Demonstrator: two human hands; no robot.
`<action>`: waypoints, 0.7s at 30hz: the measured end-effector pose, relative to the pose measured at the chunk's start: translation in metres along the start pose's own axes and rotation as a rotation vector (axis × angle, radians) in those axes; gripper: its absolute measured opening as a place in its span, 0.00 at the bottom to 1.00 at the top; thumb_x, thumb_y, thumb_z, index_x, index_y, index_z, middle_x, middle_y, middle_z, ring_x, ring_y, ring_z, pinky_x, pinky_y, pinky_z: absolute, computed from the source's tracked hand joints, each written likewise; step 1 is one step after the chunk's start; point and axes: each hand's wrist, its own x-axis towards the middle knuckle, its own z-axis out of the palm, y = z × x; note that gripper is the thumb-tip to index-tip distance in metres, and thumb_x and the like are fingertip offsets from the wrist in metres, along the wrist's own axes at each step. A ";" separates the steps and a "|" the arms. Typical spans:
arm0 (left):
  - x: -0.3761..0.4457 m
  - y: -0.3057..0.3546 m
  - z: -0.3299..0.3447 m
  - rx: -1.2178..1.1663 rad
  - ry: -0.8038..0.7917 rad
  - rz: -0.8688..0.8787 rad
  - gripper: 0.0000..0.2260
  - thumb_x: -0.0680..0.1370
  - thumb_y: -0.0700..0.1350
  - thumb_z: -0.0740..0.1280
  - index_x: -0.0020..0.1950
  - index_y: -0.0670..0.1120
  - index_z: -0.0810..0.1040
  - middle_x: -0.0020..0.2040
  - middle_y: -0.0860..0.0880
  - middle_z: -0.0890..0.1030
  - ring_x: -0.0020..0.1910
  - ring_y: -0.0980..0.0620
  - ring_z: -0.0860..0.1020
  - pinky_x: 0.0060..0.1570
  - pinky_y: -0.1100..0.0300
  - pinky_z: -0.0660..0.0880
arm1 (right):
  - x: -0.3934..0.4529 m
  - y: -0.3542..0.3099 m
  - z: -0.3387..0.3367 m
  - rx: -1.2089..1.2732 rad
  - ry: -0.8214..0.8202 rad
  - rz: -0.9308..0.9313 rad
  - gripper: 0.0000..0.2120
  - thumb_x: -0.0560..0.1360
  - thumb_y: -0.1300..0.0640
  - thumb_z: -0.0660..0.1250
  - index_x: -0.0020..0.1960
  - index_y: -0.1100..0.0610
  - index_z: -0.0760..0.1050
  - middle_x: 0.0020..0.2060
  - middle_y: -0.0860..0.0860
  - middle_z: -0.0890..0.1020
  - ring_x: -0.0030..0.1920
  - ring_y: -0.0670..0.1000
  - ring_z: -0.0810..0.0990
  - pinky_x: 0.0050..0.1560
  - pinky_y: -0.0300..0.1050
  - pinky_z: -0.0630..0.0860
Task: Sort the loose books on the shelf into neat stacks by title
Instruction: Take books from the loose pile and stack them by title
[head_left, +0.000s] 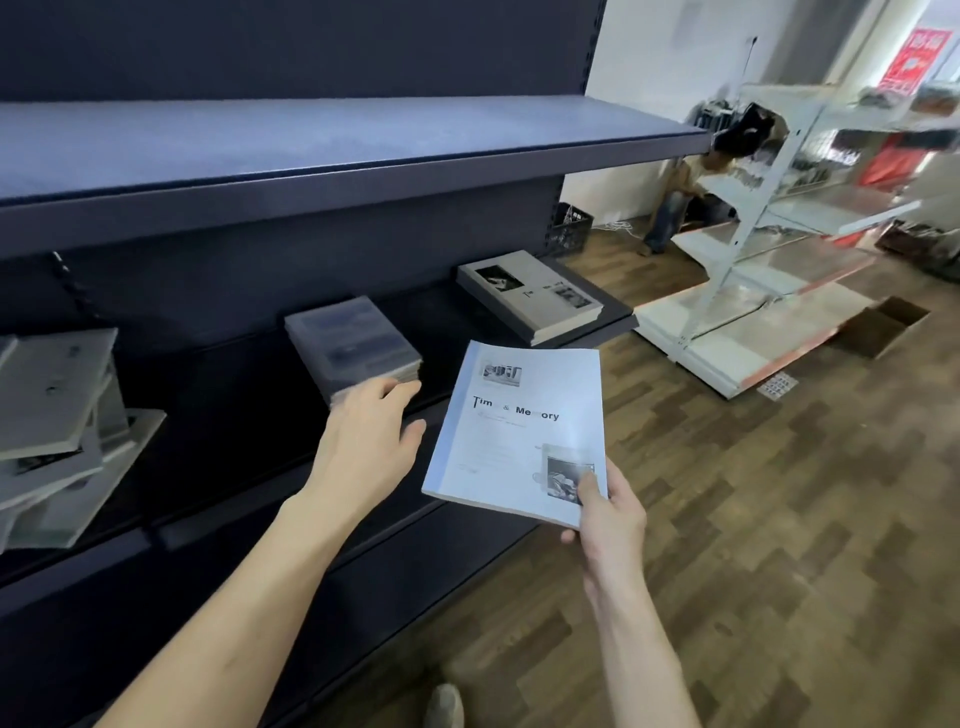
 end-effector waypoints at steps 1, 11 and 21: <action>0.007 0.003 0.005 -0.008 -0.003 0.003 0.21 0.79 0.47 0.65 0.72 0.48 0.71 0.66 0.49 0.74 0.67 0.48 0.70 0.64 0.54 0.68 | 0.007 -0.002 -0.002 -0.003 0.006 0.000 0.17 0.82 0.62 0.61 0.66 0.50 0.78 0.47 0.48 0.85 0.30 0.42 0.77 0.22 0.40 0.69; 0.099 0.027 0.060 -0.119 -0.040 -0.048 0.21 0.80 0.48 0.64 0.73 0.49 0.69 0.69 0.49 0.73 0.68 0.47 0.69 0.66 0.50 0.69 | 0.111 -0.031 0.004 -0.098 -0.011 -0.003 0.16 0.82 0.61 0.61 0.66 0.49 0.77 0.48 0.49 0.85 0.32 0.44 0.77 0.22 0.39 0.69; 0.174 0.033 0.091 -0.136 -0.137 -0.152 0.21 0.81 0.49 0.62 0.75 0.52 0.66 0.72 0.52 0.68 0.66 0.48 0.73 0.62 0.53 0.72 | 0.203 -0.040 0.024 -0.134 -0.052 0.041 0.16 0.82 0.62 0.60 0.66 0.51 0.78 0.45 0.47 0.84 0.31 0.42 0.77 0.23 0.39 0.69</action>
